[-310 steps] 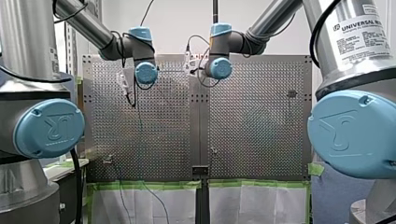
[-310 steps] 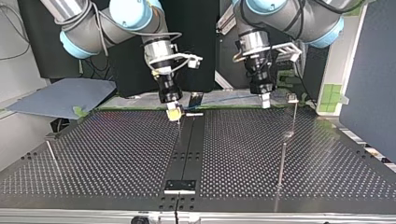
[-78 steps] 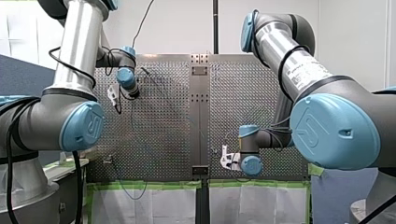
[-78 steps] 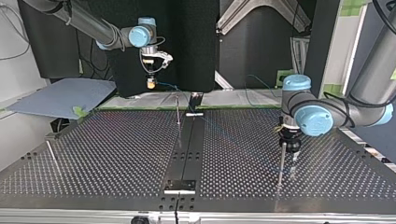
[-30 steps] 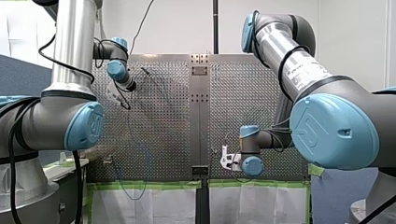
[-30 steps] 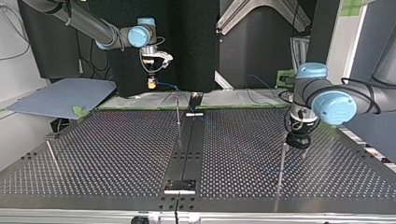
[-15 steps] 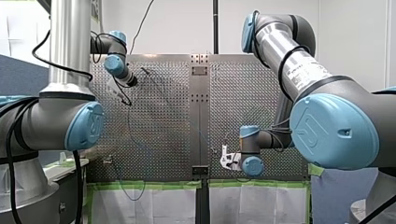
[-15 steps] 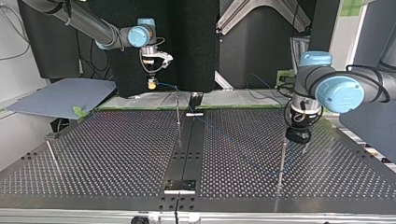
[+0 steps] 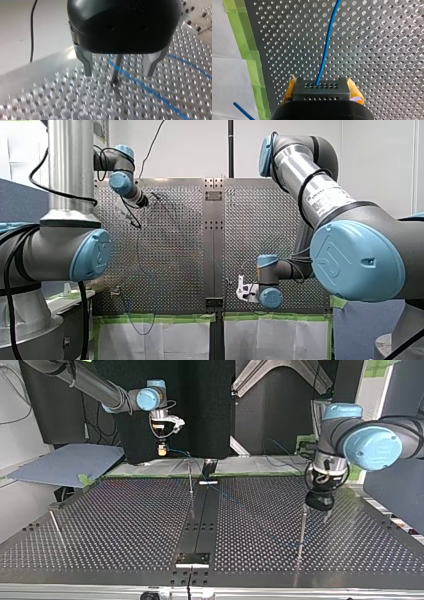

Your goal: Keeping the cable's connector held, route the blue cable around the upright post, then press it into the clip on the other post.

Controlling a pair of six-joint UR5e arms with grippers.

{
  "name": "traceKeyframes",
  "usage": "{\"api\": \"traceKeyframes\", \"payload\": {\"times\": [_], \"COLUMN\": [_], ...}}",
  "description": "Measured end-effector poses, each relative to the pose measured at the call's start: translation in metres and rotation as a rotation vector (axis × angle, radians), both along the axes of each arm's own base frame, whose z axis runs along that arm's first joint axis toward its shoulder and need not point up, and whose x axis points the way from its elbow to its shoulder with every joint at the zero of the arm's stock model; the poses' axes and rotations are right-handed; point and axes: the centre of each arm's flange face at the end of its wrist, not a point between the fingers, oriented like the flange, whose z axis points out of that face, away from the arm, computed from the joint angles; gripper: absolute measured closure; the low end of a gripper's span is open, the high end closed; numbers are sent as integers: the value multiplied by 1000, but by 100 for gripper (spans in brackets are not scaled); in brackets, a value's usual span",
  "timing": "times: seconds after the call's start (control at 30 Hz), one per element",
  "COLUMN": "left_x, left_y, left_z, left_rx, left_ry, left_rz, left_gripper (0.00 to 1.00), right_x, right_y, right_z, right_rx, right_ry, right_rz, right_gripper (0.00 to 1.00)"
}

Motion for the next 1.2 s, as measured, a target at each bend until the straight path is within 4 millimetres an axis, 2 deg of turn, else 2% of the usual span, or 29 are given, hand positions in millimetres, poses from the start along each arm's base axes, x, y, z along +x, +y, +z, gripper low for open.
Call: {"api": "traceKeyframes", "payload": {"times": [0.3,0.7,1.2], "left_x": [-29,-60,-70], "left_y": [-7,-11,-15], "left_z": [28,43,45], "left_rx": [57,152,295], "left_ry": [-9,3,29], "left_rz": [-3,28,-7], "left_gripper": [0,0,0], "right_x": [0,1,2], "right_y": [-1,-2,-2], "right_z": [0,1,1], "right_rx": [-2,-7,-6], "right_ry": [-8,-31,-33], "right_rz": [5,15,27], "right_gripper": [100,100,100]}}
